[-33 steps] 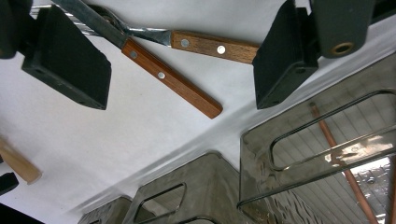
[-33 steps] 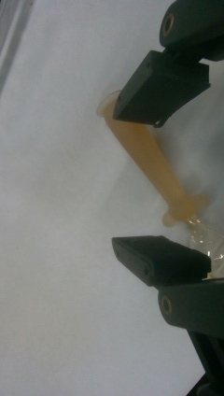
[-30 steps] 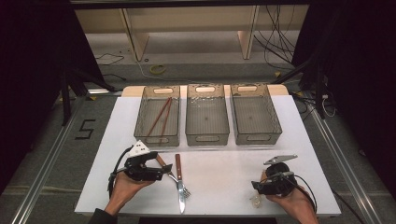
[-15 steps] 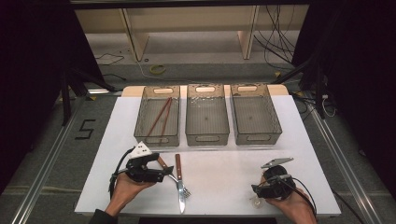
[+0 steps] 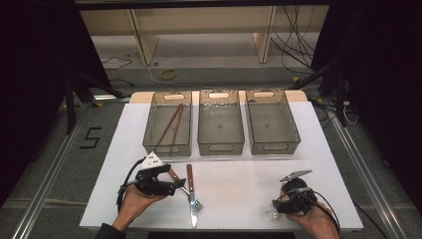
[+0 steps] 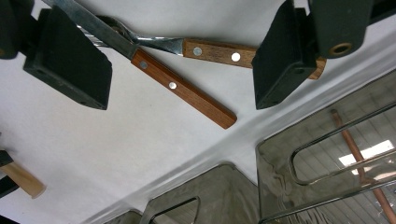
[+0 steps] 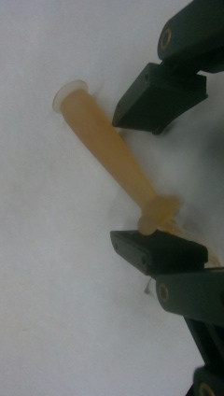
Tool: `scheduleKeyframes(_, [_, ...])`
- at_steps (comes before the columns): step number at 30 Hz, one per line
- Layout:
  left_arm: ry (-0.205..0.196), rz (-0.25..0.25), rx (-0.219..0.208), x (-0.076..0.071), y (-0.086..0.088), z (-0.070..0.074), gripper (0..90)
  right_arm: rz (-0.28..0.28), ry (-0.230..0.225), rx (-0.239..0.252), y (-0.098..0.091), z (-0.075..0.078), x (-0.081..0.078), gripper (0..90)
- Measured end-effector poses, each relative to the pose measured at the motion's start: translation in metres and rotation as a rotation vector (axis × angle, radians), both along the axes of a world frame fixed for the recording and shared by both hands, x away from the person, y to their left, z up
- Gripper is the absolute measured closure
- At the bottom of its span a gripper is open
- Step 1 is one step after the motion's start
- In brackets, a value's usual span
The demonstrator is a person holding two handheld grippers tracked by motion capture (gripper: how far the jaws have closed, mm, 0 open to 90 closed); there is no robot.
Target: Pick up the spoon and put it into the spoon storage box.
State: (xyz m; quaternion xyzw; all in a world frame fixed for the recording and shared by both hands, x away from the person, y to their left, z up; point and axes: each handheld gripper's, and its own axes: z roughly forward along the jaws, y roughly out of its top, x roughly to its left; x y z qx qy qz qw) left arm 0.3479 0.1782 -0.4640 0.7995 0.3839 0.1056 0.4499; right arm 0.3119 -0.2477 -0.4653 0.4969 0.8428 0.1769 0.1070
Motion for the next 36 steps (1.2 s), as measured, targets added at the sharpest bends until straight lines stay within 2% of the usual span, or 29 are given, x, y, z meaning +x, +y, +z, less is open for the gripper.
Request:
scheduleKeyframes(5, [0.000,0.002,0.003,0.000,0.001,-0.001,19.4,0.007,0.000,-0.010,0.000,0.000,0.000,44.2])
scheduleKeyframes(12, [0.003,0.000,0.007,0.000,0.000,-0.001,19.6,0.026,-0.014,-0.031,-0.002,0.002,-0.001,57.6])
scheduleKeyframes(18, [0.003,-0.001,0.008,0.000,0.000,-0.001,19.9,0.038,-0.025,-0.028,-0.002,0.002,-0.002,69.5])
scheduleKeyframes(28, [-0.003,0.003,-0.004,0.001,0.002,-0.001,19.8,0.039,-0.045,0.001,-0.009,0.003,-0.001,76.9])
scheduleKeyframes(36, [-0.019,-0.001,-0.020,0.000,0.003,0.001,19.6,0.048,-0.083,0.074,-0.016,0.012,0.002,77.4])
